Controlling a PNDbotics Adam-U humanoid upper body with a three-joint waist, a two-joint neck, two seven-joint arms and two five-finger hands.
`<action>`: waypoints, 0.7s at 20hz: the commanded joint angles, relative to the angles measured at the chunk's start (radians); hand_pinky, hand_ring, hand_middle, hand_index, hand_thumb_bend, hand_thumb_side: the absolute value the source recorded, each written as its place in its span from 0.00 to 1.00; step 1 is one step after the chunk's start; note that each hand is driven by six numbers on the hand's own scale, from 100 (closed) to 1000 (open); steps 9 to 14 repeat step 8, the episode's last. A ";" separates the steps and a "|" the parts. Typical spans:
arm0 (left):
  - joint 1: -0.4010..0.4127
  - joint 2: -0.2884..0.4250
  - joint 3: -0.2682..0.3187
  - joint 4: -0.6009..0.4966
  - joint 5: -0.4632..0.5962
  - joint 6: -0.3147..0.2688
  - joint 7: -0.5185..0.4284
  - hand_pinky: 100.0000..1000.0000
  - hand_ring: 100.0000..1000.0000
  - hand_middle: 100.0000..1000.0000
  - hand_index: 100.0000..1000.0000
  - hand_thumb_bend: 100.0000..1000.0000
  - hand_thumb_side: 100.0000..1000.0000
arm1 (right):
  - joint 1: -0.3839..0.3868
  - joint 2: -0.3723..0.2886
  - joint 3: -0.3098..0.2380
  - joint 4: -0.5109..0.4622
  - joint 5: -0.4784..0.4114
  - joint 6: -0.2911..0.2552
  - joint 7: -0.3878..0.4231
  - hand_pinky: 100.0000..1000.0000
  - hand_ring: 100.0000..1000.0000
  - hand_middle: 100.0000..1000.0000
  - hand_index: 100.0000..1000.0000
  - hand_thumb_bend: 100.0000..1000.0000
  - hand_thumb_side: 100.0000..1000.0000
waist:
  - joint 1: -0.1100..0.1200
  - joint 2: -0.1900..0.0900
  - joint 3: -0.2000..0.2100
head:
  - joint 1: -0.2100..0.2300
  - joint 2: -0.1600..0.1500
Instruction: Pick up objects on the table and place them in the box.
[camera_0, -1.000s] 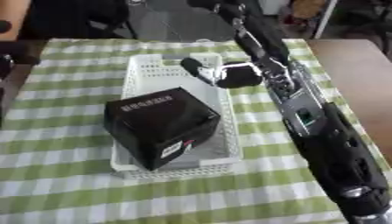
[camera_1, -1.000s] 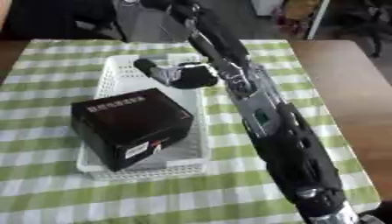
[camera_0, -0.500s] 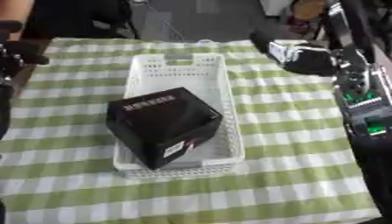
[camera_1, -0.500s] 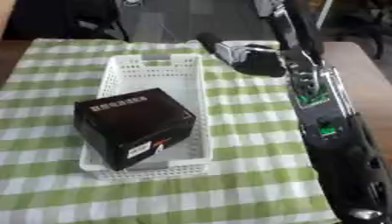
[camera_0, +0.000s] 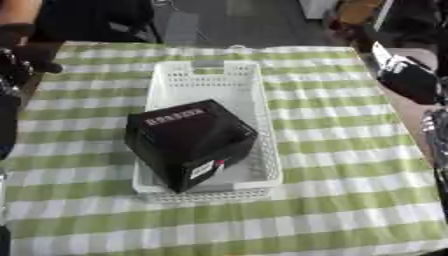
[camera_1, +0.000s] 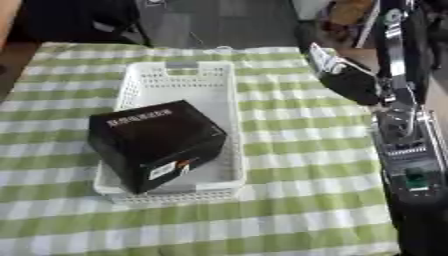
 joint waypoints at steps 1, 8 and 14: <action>-0.007 0.010 0.008 -0.020 -0.006 0.004 0.001 0.61 0.62 0.77 0.74 0.51 0.77 | 0.027 -0.057 -0.026 -0.009 -0.075 -0.001 -0.019 0.90 0.97 0.93 0.94 0.33 0.56 | 0.001 -0.011 -0.003 | 0.010 0.000; -0.009 0.009 0.010 -0.020 -0.009 0.008 0.003 0.61 0.62 0.77 0.74 0.51 0.77 | 0.133 -0.057 -0.060 -0.017 -0.226 -0.041 -0.007 0.93 1.00 0.95 0.98 0.36 0.50 | 0.005 -0.010 -0.011 | 0.009 -0.014; -0.009 0.009 0.010 -0.020 -0.009 0.008 0.003 0.61 0.62 0.77 0.74 0.51 0.77 | 0.133 -0.057 -0.060 -0.017 -0.226 -0.041 -0.007 0.93 1.00 0.95 0.98 0.36 0.50 | 0.005 -0.010 -0.011 | 0.009 -0.014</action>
